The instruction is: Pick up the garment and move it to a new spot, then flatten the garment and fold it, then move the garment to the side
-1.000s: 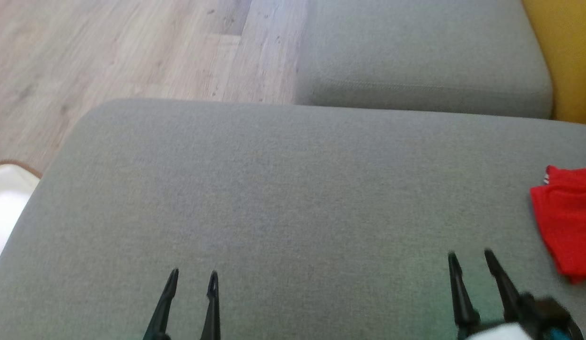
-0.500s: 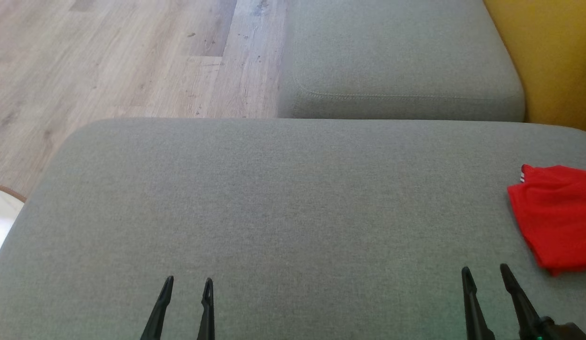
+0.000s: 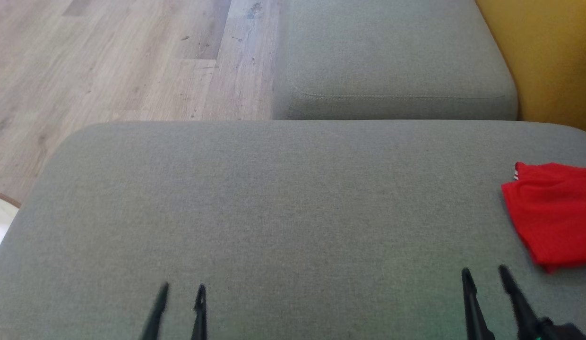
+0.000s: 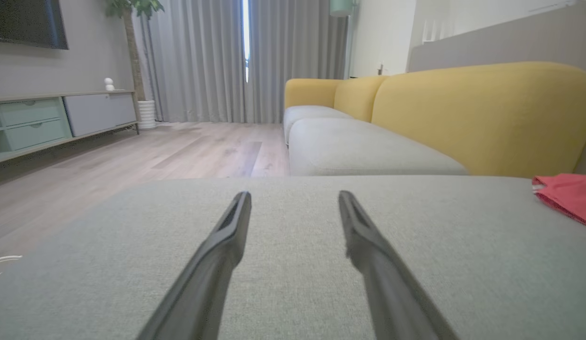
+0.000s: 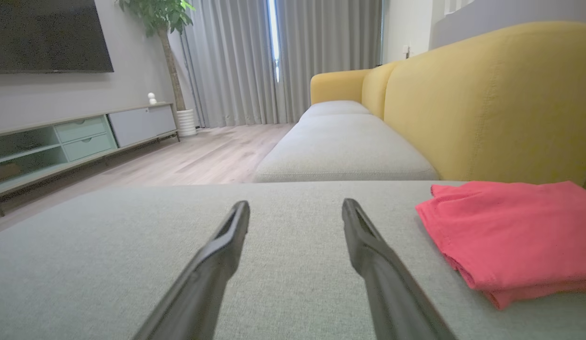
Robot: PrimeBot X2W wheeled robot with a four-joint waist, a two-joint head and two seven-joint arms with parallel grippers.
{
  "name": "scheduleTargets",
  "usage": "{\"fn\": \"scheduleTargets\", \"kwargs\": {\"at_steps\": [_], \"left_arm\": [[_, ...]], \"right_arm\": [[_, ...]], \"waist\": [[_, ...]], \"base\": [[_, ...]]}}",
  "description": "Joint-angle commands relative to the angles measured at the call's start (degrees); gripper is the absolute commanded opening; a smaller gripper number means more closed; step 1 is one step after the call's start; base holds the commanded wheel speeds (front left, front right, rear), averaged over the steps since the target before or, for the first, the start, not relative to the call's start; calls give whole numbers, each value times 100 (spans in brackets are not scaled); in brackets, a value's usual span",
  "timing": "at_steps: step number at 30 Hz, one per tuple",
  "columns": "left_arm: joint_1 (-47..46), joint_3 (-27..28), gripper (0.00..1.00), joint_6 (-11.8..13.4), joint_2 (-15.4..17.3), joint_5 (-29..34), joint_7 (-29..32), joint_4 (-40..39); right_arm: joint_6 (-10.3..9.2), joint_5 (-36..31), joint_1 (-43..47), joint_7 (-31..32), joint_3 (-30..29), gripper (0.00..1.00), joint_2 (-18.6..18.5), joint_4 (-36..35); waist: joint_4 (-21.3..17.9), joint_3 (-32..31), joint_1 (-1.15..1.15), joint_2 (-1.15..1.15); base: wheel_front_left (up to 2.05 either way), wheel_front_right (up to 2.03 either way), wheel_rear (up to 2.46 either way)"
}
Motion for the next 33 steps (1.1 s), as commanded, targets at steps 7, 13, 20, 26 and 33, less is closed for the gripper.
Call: {"fn": "scheduleTargets", "kwargs": {"at_steps": [7,13,20,26,33], "left_arm": [[-14,-8,0,-8,2,-236,50,218],[-134,48,0,-44,33,-696,130,273],[-276,109,0,-97,58,-1217,219,354],[-395,163,0,-140,77,-1661,297,416],[-530,231,0,-187,96,-2176,391,482]], "right_arm": [[0,252,-33,42,41,0,-9,245],[0,701,-170,121,34,0,-42,314],[-1,1208,-322,210,26,0,-72,388],[-1,1640,-446,289,16,0,-93,444],[-1,2140,-589,384,-1,0,-114,507]], "waist": [[-27,25,0,0],[-56,60,0,0],[-89,100,0,0],[-118,135,0,0],[-151,176,0,0]], "base": [[0,0,0],[0,0,0],[0,0,0],[0,0,0],[0,0,0]]}}
